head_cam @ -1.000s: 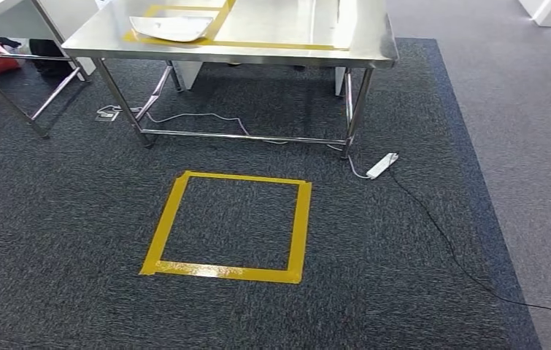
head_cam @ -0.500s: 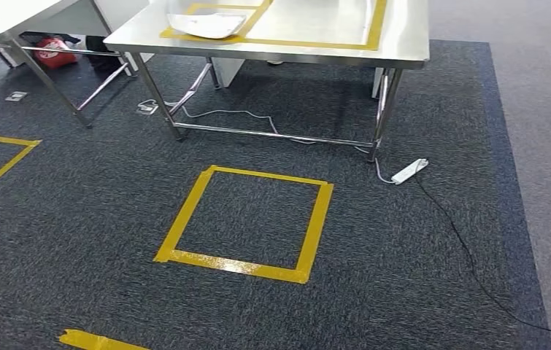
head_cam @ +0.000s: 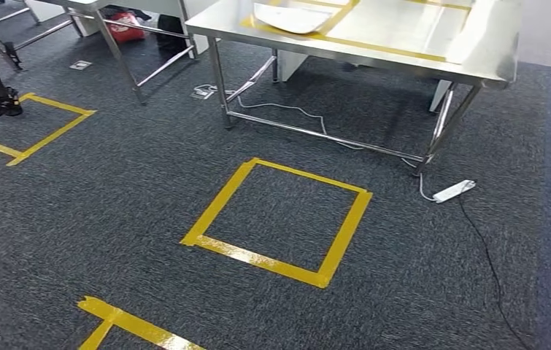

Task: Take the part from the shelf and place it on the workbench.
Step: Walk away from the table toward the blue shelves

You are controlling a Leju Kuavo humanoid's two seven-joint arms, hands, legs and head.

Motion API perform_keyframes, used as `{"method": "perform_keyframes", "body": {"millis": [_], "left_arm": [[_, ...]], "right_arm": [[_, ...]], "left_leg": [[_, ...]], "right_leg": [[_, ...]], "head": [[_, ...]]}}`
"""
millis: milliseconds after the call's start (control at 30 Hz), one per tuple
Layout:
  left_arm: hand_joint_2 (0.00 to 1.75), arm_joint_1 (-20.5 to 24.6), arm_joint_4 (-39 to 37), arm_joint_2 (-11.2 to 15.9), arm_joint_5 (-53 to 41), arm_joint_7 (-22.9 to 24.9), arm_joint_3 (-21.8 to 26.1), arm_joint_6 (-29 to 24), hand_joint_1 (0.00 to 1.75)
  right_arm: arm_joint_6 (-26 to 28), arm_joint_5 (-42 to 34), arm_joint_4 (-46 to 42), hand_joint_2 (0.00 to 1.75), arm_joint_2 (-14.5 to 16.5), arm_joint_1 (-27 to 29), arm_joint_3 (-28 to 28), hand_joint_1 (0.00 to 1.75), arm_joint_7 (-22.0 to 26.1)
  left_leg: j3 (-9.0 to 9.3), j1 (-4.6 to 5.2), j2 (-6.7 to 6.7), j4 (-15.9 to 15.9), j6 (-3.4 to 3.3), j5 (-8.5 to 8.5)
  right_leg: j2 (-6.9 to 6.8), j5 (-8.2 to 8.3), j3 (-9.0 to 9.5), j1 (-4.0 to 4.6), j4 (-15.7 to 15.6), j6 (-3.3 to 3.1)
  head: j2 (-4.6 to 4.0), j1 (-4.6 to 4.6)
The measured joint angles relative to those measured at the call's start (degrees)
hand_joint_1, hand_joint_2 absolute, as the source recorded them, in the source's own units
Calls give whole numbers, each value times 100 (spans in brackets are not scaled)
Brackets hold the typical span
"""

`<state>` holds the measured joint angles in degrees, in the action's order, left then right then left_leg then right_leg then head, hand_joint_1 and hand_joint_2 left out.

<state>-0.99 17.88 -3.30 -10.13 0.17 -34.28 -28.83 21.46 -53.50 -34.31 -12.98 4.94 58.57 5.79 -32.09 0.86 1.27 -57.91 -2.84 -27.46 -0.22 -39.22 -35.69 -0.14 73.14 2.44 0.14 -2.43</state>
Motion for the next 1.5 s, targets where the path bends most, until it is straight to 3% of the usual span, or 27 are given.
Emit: {"method": "perform_keyframes", "body": {"millis": [67,133,200,233,300,367,433,500,533,600,667,733,800,833,900,967,1000,1033,1067,1100,1167,1233,1300,1333,1400,1433,1500], "left_arm": [[0,-7,0,0,3,0,-2,0,0],[0,-5,0,-9,5,0,-4,0,0],[0,13,0,-22,10,1,-6,-1,0],[0,17,0,-31,15,3,-8,-1,0],[0,11,0,-34,29,11,-11,-2,0],[0,2,0,-26,36,17,-13,-3,0],[0,14,0,-20,36,17,-13,-3,0],[0,22,0,-16,36,17,-13,-2,0],[0,14,0,-13,36,17,-13,-2,0],[0,-5,0,-4,37,17,-13,-2,0],[0,3,1,-7,38,17,-14,-3,0],[0,17,2,-14,40,19,-15,-4,0],[0,7,2,-11,46,26,-15,-5,0],[0,-2,2,-9,50,32,-15,-7,0],[0,-4,2,-4,57,52,-15,-13,0],[0,-9,3,-1,80,73,-15,-30,0],[0,-25,7,3,94,87,-15,-56,0],[0,-56,18,11,109,110,-15,-91,0],[0,-101,45,26,121,150,-15,-128,0],[0,-157,100,46,130,206,-15,-161,0],[0,-266,262,87,144,356,-15,-194,0],[0,-347,450,139,151,516,-16,-202,0],[0,-425,617,203,155,631,-22,-200,0],[0,-467,683,235,154,668,-28,-197,0],[0,-515,782,294,143,709,-43,-182,0],[0,-523,829,318,130,719,-54,-171,0],[0,-522,916,357,105,730,-92,-138,0]], "right_arm": [[0,2,25,0,-1,8,14,0,0],[1,5,44,0,-2,5,23,0,-1],[1,15,67,0,-2,1,33,0,-1],[2,20,80,0,-2,-1,39,0,-2],[4,29,94,0,2,-10,46,0,-3],[4,40,103,0,9,-15,54,0,-2],[4,53,114,0,13,-7,66,0,-2],[4,56,129,0,13,1,76,0,-2],[4,57,134,0,14,1,80,0,-2],[3,58,140,0,15,-10,85,0,-2],[4,59,145,0,6,-23,89,0,-3],[9,64,155,0,-1,-43,101,0,-3],[15,69,159,0,2,-81,119,0,-3],[20,70,160,0,4,-100,127,0,-3],[40,71,161,0,10,-115,136,0,-1],[87,72,164,0,25,-105,150,0,0],[122,77,164,0,38,-97,160,0,-2],[166,81,164,0,55,-91,168,0,-11],[217,86,163,0,74,-90,174,0,-32],[270,96,160,0,95,-91,178,0,-64],[377,130,149,0,125,-95,180,0,-162],[457,185,129,0,152,-105,182,0,-264],[496,224,114,0,190,-130,184,0,-334],[504,235,109,0,217,-145,184,0,-353],[528,249,100,0,260,-157,185,0,-361],[562,254,91,0,274,-148,185,0,-361],[678,258,34,0,276,-103,184,0,-371]], "left_leg": [[4,4,164,-6,9,12],[5,3,313,-14,28,23],[-37,-18,450,-30,72,46],[-70,-37,517,-32,110,68],[-116,-58,623,-34,183,103],[-207,-40,416,-218,244,-22],[-489,-53,76,-819,314,-362],[-786,-120,-42,-1464,395,-612],[-812,-157,-63,-1553,433,-595],[-529,-220,-145,-1080,499,-303],[-111,-236,-375,-321,523,-51],[40,-209,-471,-19,454,-10],[9,-188,-349,-26,345,-4],[4,-186,-301,-19,304,3],[3,-183,-192,1,224,22],[-13,-150,-66,1,170,25],[-15,-128,8,1,153,24],[-11,-104,87,0,143,22],[0,-82,167,-1,136,20],[17,-62,249,-1,131,17],[30,-40,403,-5,128,12],[-19,-64,557,-12,161,27],[-71,-100,714,3,233,64],[-85,-101,680,-13,261,57],[-208,-80,380,-290,310,-127],[-352,-82,174,-602,333,-306],[-701,-120,-16,-1327,403,-639]], "right_leg": [[42,292,47,6,-211,-19],[279,728,382,4,-1004,-85],[552,876,615,3,-1515,-155],[605,858,648,8,-1566,-180],[469,902,697,9,-1643,-219],[295,953,754,-25,-1745,-264],[105,963,788,-41,-1796,-286],[-97,943,772,-51,-1796,-278],[-193,927,768,-61,-1794,-261],[-356,885,793,-98,-1788,-206],[-488,825,855,-111,-1764,-110],[-588,785,899,-98,-1747,-16],[-666,775,945,-109,-1763,48],[-634,741,954,-125,-1749,72],[-367,481,772,-146,-1363,94],[-75,105,333,-133,-501,71],[-23,16,116,-117,-134,48],[2,46,-21,-98,40,15],[22,196,-48,-74,-28,-29],[64,440,37,-48,-326,-85],[356,883,321,-4,-1103,-218],[612,1015,497,18,-1525,-301],[546,1010,556,26,-1623,-312],[461,1031,590,18,-1676,-310],[278,1068,670,-8,-1791,-313],[172,1069,697,-12,-1817,-317],[-49,1041,706,-9,-1821,-319]], "head": [[0,0],[0,4],[1,19],[0,27],[1,30],[0,57],[-1,102],[-1,121],[-1,121],[-1,122],[-1,134],[-1,129],[1,110],[0,103],[1,73],[1,34],[1,23],[1,18],[1,18],[1,18],[0,28],[0,37],[1,34],[1,32],[-1,46],[-1,53],[-1,60]]}}
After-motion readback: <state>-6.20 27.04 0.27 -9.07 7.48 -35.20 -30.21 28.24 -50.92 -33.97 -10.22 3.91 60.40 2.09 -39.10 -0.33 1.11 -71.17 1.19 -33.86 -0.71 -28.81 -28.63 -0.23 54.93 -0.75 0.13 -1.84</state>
